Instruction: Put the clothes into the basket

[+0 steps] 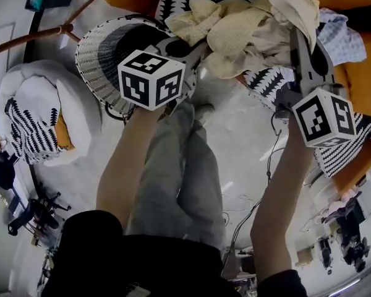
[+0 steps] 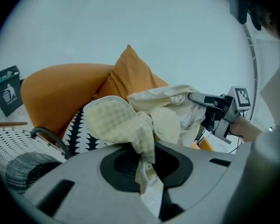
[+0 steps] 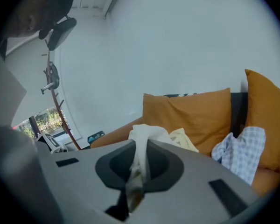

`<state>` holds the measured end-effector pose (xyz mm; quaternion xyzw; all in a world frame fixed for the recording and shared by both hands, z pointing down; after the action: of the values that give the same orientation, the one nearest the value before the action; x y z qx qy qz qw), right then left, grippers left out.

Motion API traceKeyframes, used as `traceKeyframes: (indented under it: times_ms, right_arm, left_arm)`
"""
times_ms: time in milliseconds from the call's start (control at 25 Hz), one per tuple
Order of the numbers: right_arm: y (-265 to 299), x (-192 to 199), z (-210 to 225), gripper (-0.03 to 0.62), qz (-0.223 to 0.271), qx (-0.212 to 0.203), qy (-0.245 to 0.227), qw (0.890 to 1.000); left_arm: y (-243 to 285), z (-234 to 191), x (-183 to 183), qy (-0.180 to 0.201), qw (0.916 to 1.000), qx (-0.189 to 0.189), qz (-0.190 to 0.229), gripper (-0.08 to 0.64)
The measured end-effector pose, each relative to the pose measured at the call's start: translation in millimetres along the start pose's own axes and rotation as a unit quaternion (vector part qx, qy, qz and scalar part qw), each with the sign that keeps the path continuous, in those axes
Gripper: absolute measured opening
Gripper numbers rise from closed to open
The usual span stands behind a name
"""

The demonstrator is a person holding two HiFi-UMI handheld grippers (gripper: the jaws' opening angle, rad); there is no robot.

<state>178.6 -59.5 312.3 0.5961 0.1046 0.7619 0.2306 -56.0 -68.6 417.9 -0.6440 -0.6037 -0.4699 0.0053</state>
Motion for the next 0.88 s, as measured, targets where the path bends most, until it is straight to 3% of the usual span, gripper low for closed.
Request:
traceKeyframes:
  times_ms: [240,440,640,880]
  right_arm:
    - [-17.5,-35.8,-71.6,0.025,0.027,-0.084,-0.019,0.996]
    - [-17.6,-28.6,-142.7,0.025,0.021,-0.151,-0.024,0.988]
    - [5.2,11.6,-195.2,0.025,-0.026,-0.214,-0.017,0.976]
    - [26.8,105.5,-267.6,0.025,-0.109,-0.279,-0.002,0.954]
  left_arm:
    - [-87.1,15.8,-2.0,0.023,0.9968,-0.056,0.052,0.053]
    - [-160.8,7.5,21.3,0.001,0.9893,-0.112,0.093,0.053]
    - [-211.0,-18.1,65.2,-0.027,0.9756,-0.194,0.099,0.054]
    - [-268.9,-56.9,149.5,-0.087,0.952,-0.279,0.09,0.054]
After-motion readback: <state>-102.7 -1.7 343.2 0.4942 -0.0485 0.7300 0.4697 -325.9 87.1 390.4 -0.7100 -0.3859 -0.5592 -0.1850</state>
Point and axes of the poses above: the fingertips, and each gripper's own axes: y forward along the fingers, z to its right, x out of its underside, the point moved 7 cm from there along -y, backward along the fingers, and after that the axes turned 2 degrees about y, right-handed, at the moved point
